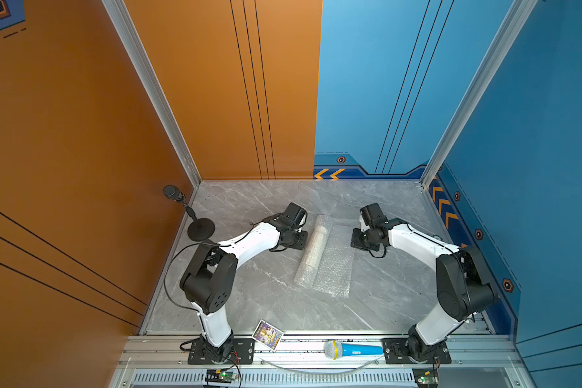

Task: Unwrap the vase from the bubble wrap
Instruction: Unwrap the bubble wrap at the center of the board.

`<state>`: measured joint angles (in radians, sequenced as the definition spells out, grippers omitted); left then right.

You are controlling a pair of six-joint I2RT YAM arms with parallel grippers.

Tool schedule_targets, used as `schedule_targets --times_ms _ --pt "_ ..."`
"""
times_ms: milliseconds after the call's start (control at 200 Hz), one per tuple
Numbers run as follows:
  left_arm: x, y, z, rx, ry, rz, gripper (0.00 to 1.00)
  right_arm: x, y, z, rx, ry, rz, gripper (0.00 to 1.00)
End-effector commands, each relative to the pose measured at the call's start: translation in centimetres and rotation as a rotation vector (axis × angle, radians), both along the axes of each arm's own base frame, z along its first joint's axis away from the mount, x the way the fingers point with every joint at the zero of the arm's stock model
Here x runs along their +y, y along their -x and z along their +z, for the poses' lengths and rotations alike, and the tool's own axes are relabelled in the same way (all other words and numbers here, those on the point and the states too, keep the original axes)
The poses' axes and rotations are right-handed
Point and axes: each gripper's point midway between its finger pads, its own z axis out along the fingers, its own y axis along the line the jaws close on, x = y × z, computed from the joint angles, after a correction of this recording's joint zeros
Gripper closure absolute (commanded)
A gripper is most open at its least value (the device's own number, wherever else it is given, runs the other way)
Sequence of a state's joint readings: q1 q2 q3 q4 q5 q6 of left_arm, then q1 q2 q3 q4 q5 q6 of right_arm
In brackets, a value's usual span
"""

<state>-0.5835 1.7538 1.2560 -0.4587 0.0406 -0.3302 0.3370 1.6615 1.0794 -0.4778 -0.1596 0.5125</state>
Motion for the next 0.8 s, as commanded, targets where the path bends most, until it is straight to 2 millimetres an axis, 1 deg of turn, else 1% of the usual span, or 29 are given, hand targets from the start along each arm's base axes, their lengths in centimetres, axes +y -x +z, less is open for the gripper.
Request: schedule_targets --times_ms 0,155,320,411,476,626,716,791 --pt "1.7 0.5 1.7 -0.037 -0.042 0.021 0.58 -0.7 0.0 0.8 -0.028 -0.005 0.004 1.0" --pt "1.9 0.7 4.0 -0.078 -0.033 0.012 0.58 -1.7 0.2 1.0 -0.024 0.001 -0.003 1.0" --pt "1.2 1.2 4.9 -0.097 -0.033 -0.005 0.57 -2.9 0.7 1.1 -0.008 0.006 0.002 1.0" --pt "0.3 1.6 5.0 -0.099 -0.033 -0.025 0.57 -3.8 1.0 1.2 0.007 0.014 0.004 1.0" --pt "-0.7 1.8 5.1 -0.103 -0.031 -0.046 0.57 -4.4 1.1 1.3 0.011 0.022 0.003 1.0" --pt "-4.1 2.6 5.3 -0.126 -0.044 -0.115 0.57 -6.1 1.2 1.6 0.014 0.035 -0.016 1.0" --pt "-6.3 2.7 5.7 -0.148 -0.043 -0.154 0.57 -6.7 1.2 1.8 0.014 0.033 -0.022 1.0" --pt "-8.2 2.7 6.1 -0.163 -0.037 -0.186 0.57 -6.8 1.0 2.0 0.012 0.029 -0.018 1.0"
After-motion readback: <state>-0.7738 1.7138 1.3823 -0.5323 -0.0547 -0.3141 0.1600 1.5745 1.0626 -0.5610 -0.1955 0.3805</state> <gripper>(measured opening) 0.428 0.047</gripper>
